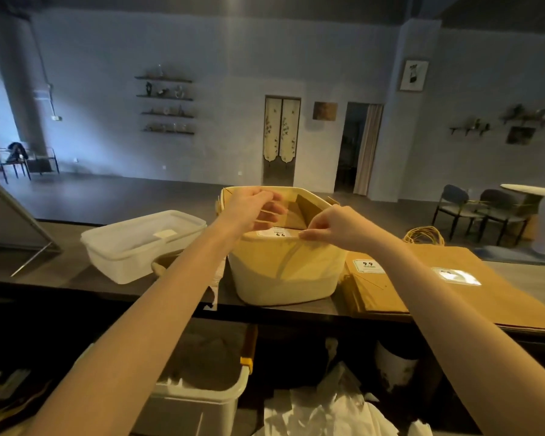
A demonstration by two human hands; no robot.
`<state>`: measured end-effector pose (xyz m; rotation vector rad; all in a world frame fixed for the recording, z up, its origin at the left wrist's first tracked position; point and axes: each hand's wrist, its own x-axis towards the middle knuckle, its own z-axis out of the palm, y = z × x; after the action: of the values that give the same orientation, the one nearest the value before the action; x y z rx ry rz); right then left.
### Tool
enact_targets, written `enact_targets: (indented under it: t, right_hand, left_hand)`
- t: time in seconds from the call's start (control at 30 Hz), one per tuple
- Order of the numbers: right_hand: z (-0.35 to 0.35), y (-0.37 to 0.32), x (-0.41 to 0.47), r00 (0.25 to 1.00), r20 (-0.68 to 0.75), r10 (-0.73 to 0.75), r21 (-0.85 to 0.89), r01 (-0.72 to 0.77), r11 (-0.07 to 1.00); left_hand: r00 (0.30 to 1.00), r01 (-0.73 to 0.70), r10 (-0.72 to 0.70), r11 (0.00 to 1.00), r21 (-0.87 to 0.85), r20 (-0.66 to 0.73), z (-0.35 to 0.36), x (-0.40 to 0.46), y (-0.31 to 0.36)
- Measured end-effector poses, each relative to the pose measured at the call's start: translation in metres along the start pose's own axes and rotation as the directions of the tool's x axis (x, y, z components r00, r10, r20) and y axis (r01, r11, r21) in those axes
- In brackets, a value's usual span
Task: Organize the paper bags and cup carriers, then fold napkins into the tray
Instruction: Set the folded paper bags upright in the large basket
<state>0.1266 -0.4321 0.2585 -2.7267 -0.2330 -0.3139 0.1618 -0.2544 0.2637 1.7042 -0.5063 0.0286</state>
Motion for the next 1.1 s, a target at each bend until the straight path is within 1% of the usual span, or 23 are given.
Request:
enact_targets:
  t: [0.1,0.13,0.2,0.3,0.37,0.43,0.47,0.5,0.57,0.63,0.7,0.77,0.83,0.87,0.93,1.0,1.03,1.1]
  right_hand:
    - [0.002,-0.001,0.004,0.995,-0.101,-0.004,-0.042,0.000,0.999]
    - [0.003,-0.001,0.005,0.989,-0.149,0.001,-0.022,-0.004,1.000]
    - [0.005,0.001,0.008,0.959,-0.279,0.051,0.087,-0.027,0.996]
    - [0.007,0.003,0.012,0.867,-0.462,0.187,0.275,-0.060,0.960]
    - [0.009,0.003,0.012,0.801,-0.534,0.271,0.374,-0.063,0.925]
    - [0.008,0.002,0.012,0.732,-0.570,0.372,0.483,-0.067,0.873]
    - [0.007,0.002,0.011,0.714,-0.572,0.405,0.520,-0.067,0.852]
    - [0.005,0.003,0.011,0.709,-0.568,0.419,0.539,-0.065,0.840]
    - [0.004,0.003,0.008,0.720,-0.558,0.412,0.538,-0.063,0.840]
    - [0.004,0.002,0.004,0.742,-0.549,0.385,0.508,-0.070,0.859]
    - [0.002,0.001,0.000,0.769,-0.541,0.341,0.431,-0.095,0.898]
    - [-0.002,-0.003,-0.002,0.793,-0.553,0.254,0.266,-0.121,0.956]
    - [-0.009,-0.012,0.002,0.835,-0.535,0.125,0.116,-0.074,0.990]
    - [-0.012,-0.019,0.005,0.871,-0.486,0.067,0.071,-0.037,0.997]
    - [-0.016,-0.034,0.013,0.948,-0.319,-0.007,0.002,0.009,1.000]
    - [-0.014,-0.047,0.024,0.982,-0.181,-0.047,-0.124,0.025,0.992]
    - [-0.010,-0.051,0.030,0.985,-0.159,-0.064,-0.199,0.031,0.979]
    - [-0.002,-0.055,0.040,0.975,-0.202,-0.087,-0.275,0.029,0.961]
  left_hand:
    - [0.999,0.026,-0.026,1.000,-0.015,-0.038,-0.009,0.006,-0.006]
    - [0.998,0.037,-0.038,0.999,-0.021,-0.052,-0.010,0.008,-0.008]
    - [0.994,0.060,-0.060,0.998,-0.007,-0.093,-0.010,0.013,-0.010]
    - [0.979,0.066,-0.045,0.993,0.097,-0.197,-0.011,0.020,-0.013]
    - [0.958,0.065,-0.006,0.978,0.198,-0.285,-0.014,0.025,-0.014]
    - [0.938,0.068,0.021,0.968,0.243,-0.346,-0.017,0.030,-0.014]
    - [0.941,0.067,0.021,0.967,0.246,-0.337,-0.018,0.033,-0.013]
    - [0.954,0.061,0.015,0.968,0.243,-0.299,-0.017,0.035,-0.012]
    - [0.982,0.061,-0.016,0.969,0.239,-0.187,-0.015,0.038,-0.010]
    - [0.990,0.055,-0.020,0.965,0.256,-0.139,-0.014,0.041,-0.009]
    - [0.986,0.028,0.022,0.955,0.297,-0.163,-0.015,0.045,-0.011]
    - [0.979,-0.014,0.084,0.936,0.353,-0.185,-0.017,0.047,-0.011]
    - [0.973,-0.051,0.134,0.917,0.396,-0.185,-0.018,0.047,-0.011]
    - [0.971,-0.067,0.154,0.910,0.409,-0.183,-0.018,0.047,-0.011]
    - [0.962,-0.101,0.196,0.903,0.417,-0.191,-0.017,0.045,-0.010]
    - [0.948,-0.143,0.246,0.896,0.421,-0.203,-0.016,0.042,-0.009]
    - [0.942,-0.163,0.268,0.891,0.425,-0.202,-0.017,0.042,-0.007]
    - [0.938,-0.189,0.290,0.887,0.421,-0.190,-0.020,0.041,-0.005]
